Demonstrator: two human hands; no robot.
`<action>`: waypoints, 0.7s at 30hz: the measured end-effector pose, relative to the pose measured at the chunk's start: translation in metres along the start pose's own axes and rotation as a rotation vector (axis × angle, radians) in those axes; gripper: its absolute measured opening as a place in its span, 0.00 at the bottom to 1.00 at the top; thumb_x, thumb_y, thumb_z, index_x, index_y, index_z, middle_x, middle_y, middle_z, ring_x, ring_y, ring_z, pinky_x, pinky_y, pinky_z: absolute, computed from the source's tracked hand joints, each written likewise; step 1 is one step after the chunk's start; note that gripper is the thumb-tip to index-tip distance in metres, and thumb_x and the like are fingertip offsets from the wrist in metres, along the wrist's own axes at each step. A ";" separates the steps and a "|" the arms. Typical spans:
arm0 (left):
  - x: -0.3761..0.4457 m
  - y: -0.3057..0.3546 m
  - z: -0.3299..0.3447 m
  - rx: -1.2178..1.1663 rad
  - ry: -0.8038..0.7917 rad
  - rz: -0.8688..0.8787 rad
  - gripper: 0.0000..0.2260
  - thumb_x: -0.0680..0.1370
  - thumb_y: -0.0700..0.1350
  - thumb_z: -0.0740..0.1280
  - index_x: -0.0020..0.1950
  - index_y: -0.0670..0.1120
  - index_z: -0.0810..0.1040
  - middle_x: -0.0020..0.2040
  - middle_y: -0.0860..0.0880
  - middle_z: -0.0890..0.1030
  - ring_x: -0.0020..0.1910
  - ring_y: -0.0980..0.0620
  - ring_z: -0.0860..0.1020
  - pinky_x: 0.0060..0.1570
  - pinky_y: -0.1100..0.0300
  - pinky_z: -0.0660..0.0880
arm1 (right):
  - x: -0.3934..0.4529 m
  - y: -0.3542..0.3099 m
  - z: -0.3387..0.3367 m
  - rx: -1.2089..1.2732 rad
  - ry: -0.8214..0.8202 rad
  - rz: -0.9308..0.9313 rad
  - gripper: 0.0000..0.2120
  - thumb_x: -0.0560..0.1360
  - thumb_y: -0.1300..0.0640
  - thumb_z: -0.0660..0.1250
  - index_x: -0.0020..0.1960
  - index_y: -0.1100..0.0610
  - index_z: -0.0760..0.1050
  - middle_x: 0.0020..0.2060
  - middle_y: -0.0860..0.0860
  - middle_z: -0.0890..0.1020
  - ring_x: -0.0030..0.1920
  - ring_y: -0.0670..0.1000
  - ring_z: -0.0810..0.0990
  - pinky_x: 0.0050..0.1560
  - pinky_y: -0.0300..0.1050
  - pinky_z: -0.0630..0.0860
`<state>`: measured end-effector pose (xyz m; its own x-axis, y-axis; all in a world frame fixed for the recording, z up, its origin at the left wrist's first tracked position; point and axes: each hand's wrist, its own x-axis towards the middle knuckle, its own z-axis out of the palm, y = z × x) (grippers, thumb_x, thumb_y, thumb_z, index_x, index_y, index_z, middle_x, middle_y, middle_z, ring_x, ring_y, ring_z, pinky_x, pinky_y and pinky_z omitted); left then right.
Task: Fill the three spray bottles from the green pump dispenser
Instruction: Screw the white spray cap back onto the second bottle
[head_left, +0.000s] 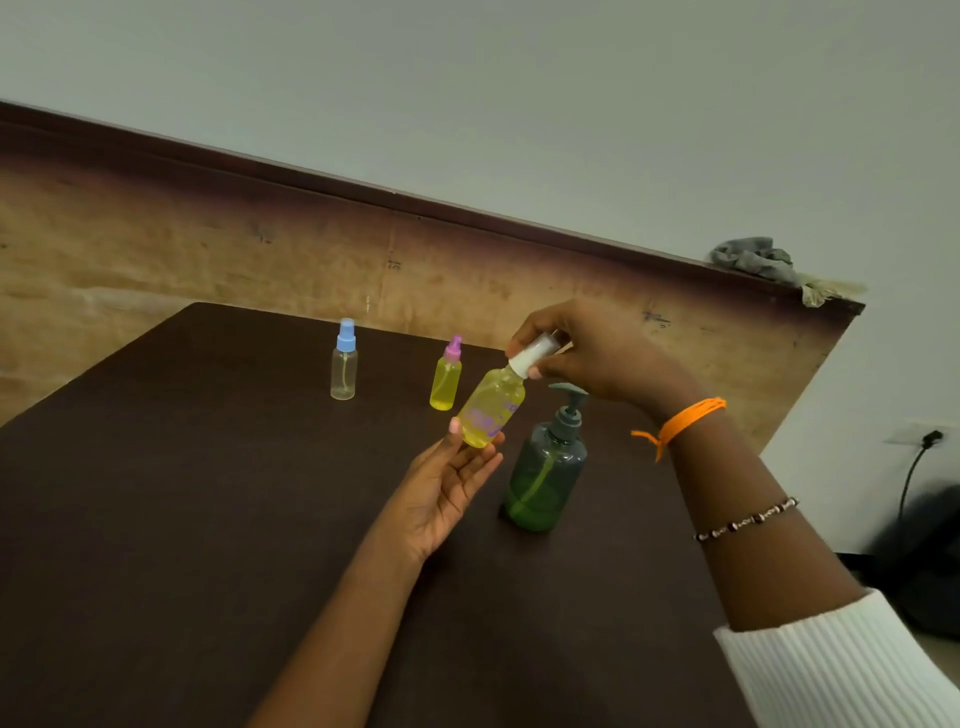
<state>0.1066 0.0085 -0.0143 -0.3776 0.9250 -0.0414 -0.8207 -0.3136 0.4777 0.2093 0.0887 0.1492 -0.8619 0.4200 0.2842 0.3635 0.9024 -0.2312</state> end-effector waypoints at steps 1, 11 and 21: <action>0.000 0.000 -0.001 -0.008 -0.003 -0.001 0.12 0.79 0.45 0.59 0.49 0.37 0.77 0.40 0.39 0.84 0.37 0.52 0.83 0.39 0.60 0.81 | 0.003 -0.001 0.000 -0.021 -0.015 -0.003 0.12 0.68 0.70 0.71 0.48 0.57 0.82 0.41 0.48 0.79 0.41 0.45 0.75 0.35 0.26 0.67; 0.002 0.001 -0.009 0.052 -0.074 0.043 0.31 0.54 0.49 0.80 0.52 0.37 0.78 0.44 0.38 0.84 0.41 0.50 0.84 0.39 0.60 0.80 | 0.017 -0.004 0.000 -0.158 -0.160 0.086 0.07 0.75 0.57 0.68 0.46 0.61 0.81 0.32 0.52 0.79 0.29 0.43 0.74 0.29 0.31 0.67; 0.002 0.005 -0.003 0.061 -0.001 0.087 0.17 0.65 0.50 0.68 0.46 0.38 0.79 0.37 0.41 0.84 0.38 0.51 0.84 0.35 0.61 0.80 | 0.016 0.000 0.000 0.083 -0.126 -0.009 0.06 0.72 0.61 0.71 0.47 0.57 0.75 0.35 0.50 0.78 0.32 0.45 0.76 0.32 0.35 0.74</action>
<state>0.1002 0.0084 -0.0147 -0.4457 0.8952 0.0035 -0.7572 -0.3791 0.5319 0.1952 0.0950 0.1536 -0.9043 0.3919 0.1691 0.3297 0.8930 -0.3065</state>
